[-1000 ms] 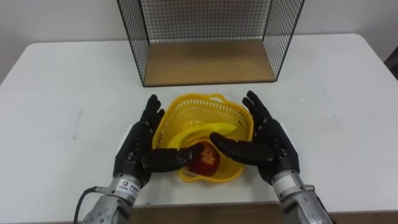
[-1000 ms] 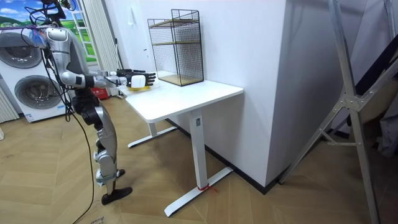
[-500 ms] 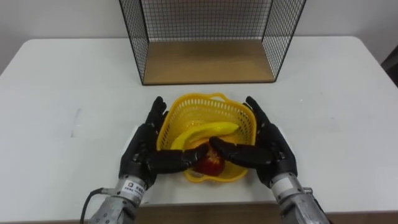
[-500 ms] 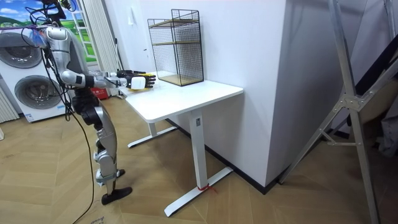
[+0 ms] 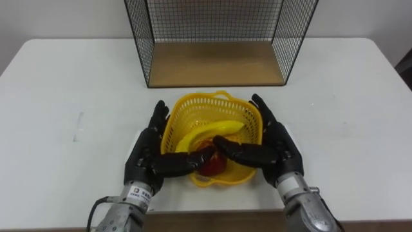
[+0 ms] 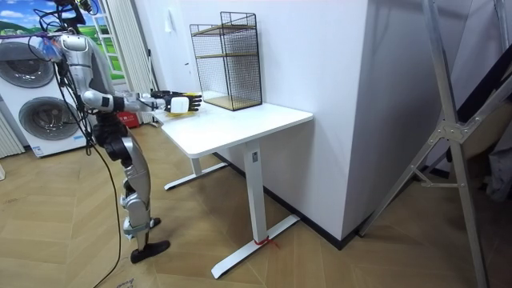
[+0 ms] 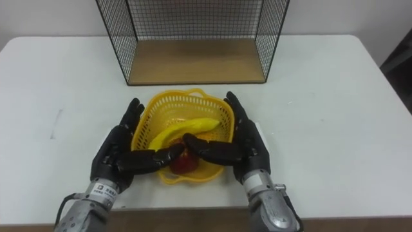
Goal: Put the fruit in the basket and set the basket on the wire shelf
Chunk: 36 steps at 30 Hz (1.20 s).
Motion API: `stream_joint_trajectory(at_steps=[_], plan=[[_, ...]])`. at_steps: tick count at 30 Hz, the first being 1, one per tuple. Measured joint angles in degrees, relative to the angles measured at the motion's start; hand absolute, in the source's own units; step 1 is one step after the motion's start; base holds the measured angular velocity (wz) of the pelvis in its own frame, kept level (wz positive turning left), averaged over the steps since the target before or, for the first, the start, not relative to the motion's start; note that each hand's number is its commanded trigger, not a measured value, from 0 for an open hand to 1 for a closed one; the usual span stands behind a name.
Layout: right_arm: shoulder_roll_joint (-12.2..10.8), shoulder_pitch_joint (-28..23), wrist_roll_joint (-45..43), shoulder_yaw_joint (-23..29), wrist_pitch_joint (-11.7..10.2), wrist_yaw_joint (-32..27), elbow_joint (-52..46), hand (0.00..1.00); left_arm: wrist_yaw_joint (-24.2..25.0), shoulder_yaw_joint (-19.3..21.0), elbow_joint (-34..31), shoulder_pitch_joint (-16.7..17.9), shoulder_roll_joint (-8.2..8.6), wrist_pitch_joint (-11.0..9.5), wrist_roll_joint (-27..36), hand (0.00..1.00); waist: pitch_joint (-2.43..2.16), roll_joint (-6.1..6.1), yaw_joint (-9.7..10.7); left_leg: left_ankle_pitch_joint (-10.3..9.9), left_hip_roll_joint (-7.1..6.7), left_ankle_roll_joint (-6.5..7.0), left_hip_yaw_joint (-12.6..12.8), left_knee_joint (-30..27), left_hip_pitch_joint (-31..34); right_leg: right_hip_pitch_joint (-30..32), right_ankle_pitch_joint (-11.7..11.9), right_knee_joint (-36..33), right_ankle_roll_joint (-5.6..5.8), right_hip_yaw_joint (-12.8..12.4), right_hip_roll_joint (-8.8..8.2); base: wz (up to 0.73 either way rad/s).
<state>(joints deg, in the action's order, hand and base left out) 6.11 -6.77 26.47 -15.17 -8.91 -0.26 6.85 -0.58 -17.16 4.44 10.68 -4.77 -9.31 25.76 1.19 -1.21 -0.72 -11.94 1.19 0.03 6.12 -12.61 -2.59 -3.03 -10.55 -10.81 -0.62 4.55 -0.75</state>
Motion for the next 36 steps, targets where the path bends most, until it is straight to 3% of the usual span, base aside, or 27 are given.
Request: stream_joint_trajectory(at_steps=[5, 15, 23, 28, 36], plan=[[0.03, 1.8, 0.0, -0.61, -0.01, -0.47, 1.24, 0.0, -2.46, -0.26, -0.53, -0.16, 0.84, 0.0, -0.02, 0.0, -0.13, -0.82, -0.94, 0.0, 0.0, 0.0, -0.05, -0.01, 0.01, -0.08, 0.06, 0.0, -0.03, 0.12, -0.01, 0.0], [-0.01, 7.43, -0.06, -0.77, 0.0, -1.43, 1.33, 0.0, -4.29, 0.17, -3.29, -1.76, 1.24, 0.0, -0.09, 0.0, -0.24, -0.25, -1.08, 0.0, 0.08, 0.0, -0.35, -0.19, 0.3, -0.48, 0.24, -0.12, -0.13, 0.65, 0.0, 0.01], [-0.18, 8.08, -0.16, -0.17, 0.02, -1.63, -0.82, 0.0, -4.32, 1.33, -3.37, -4.81, 1.25, 0.07, -0.1, 0.0, -0.29, 0.28, -0.97, 0.0, 0.09, 0.0, -1.12, -0.28, 0.47, -0.77, 0.26, -0.07, -0.16, 1.61, -0.02, 0.06], [-0.64, 8.1, -1.64, 0.64, -0.42, -1.7, -3.59, 0.0, -4.24, 1.35, -4.52, -4.93, 1.7, 0.06, -0.12, 0.0, -0.65, 0.96, -0.84, 0.01, 0.08, -0.01, -1.38, -0.23, 0.32, -0.96, 0.26, -0.01, -0.16, 1.92, -0.03, 0.02], [-1.94, 8.09, -2.45, 0.67, -0.58, -2.85, -3.58, 0.0, -4.24, 1.35, -4.52, -4.93, 1.7, 0.07, -0.3, 0.0, -0.53, 0.8, -0.39, 0.02, 0.05, -0.01, -1.3, -0.27, -0.04, -1.13, 0.26, -0.06, -0.16, 1.89, -0.09, 0.0]])
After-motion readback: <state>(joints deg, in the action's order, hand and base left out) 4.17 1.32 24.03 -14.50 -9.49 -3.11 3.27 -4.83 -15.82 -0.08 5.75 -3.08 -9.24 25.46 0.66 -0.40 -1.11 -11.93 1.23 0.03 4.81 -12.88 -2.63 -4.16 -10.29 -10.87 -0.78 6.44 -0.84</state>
